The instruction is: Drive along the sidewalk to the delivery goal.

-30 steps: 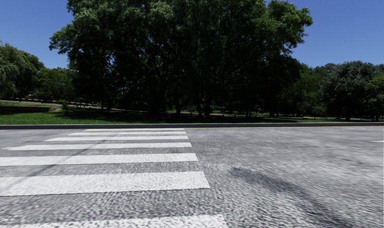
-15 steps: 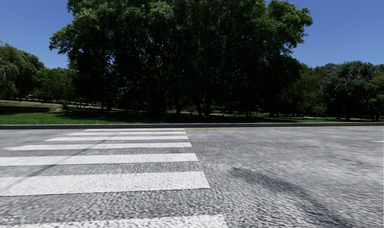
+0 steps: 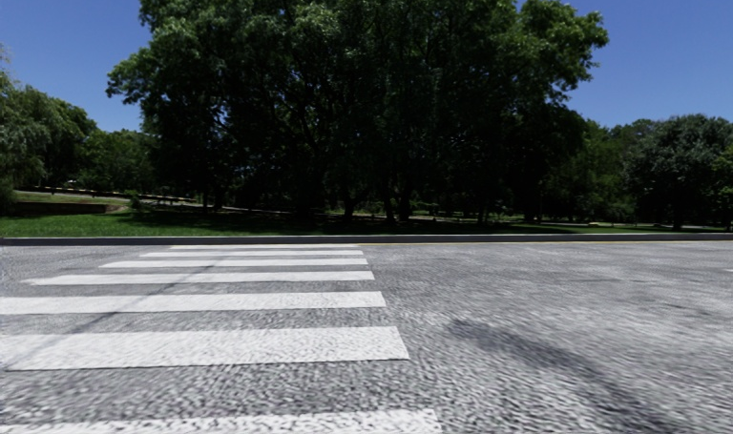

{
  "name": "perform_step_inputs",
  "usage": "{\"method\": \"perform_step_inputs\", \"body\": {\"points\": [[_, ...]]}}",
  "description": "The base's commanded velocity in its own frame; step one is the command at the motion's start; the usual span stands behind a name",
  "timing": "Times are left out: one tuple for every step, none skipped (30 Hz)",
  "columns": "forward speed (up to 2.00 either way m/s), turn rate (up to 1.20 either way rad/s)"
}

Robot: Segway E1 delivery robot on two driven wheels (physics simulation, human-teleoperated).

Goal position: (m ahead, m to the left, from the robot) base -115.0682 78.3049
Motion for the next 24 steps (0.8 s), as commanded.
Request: {"method": "perform_step_inputs", "body": {"points": [[0.00,0.27],[0.00,0.29],[0.00,0.29],[0.00,0.32],[0.00,0.34],[0.00,0.35],[0.00,0.35],[0.00,0.35],[0.00,0.35],[0.00,0.35],[0.00,0.35],[0.00,0.35],[0.00,0.35],[0.00,0.35],[0.00,0.35],[0.00,0.35],[0.00,0.35],[0.00,0.35],[0.00,0.35],[0.00,0.35],[0.00,0.35],[0.00,0.35],[0.00,0.35],[0.00,0.35]]}}
